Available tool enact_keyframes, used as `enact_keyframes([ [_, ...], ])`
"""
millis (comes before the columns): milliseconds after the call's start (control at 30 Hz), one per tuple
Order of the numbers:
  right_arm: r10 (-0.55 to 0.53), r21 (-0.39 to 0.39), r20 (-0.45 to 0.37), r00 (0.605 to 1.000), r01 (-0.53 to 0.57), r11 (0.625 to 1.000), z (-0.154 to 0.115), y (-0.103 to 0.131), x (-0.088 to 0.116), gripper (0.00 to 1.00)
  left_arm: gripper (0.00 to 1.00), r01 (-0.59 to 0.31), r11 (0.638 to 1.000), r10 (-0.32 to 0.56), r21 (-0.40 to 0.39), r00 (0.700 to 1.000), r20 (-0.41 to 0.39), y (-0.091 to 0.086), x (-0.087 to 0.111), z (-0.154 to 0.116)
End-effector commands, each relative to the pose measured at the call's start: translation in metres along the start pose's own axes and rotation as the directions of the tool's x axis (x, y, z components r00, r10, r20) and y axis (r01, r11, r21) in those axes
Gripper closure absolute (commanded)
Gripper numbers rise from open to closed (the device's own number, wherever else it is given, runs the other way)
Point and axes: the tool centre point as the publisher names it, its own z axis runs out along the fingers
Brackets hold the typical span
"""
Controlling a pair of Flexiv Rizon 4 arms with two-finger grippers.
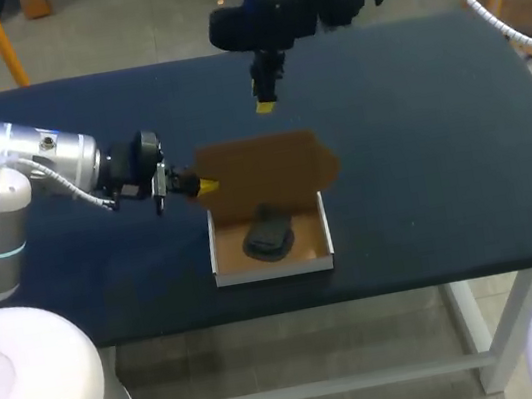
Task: Assemble the packaging by folding the flat box into shape, placing the metal phone stand inside, and closing the box properly
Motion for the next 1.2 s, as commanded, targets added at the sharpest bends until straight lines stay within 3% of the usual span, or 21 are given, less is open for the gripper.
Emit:
enact_keyframes([
  [33,-0.011,0.107,-0.041,0.999,0.015,0.994,0.005,0.011,-0.004,0.53,1.0,-0.001,1.0,0.001,0.001,1.0,-0.002,0.002,0.0,0.001],
  [733,-0.057,0.15,-0.047,0.997,0.063,0.987,0.023,0.017,0.027,0.51,1.0,-0.001,1.0,0.001,0.001,1.0,-0.002,0.002,0.0,0.001],
  [933,-0.066,0.153,-0.039,0.997,0.071,0.986,0.023,0.016,0.037,0.45,1.0,-0.001,1.0,0.001,0.001,1.0,-0.002,0.002,0.0,0.001],
  [1200,-0.074,0.154,-0.037,0.997,0.079,0.985,0.027,0.015,0.046,0.47,1.0,-0.001,1.0,0.001,0.001,1.0,-0.002,0.002,0.0,0.001],
])
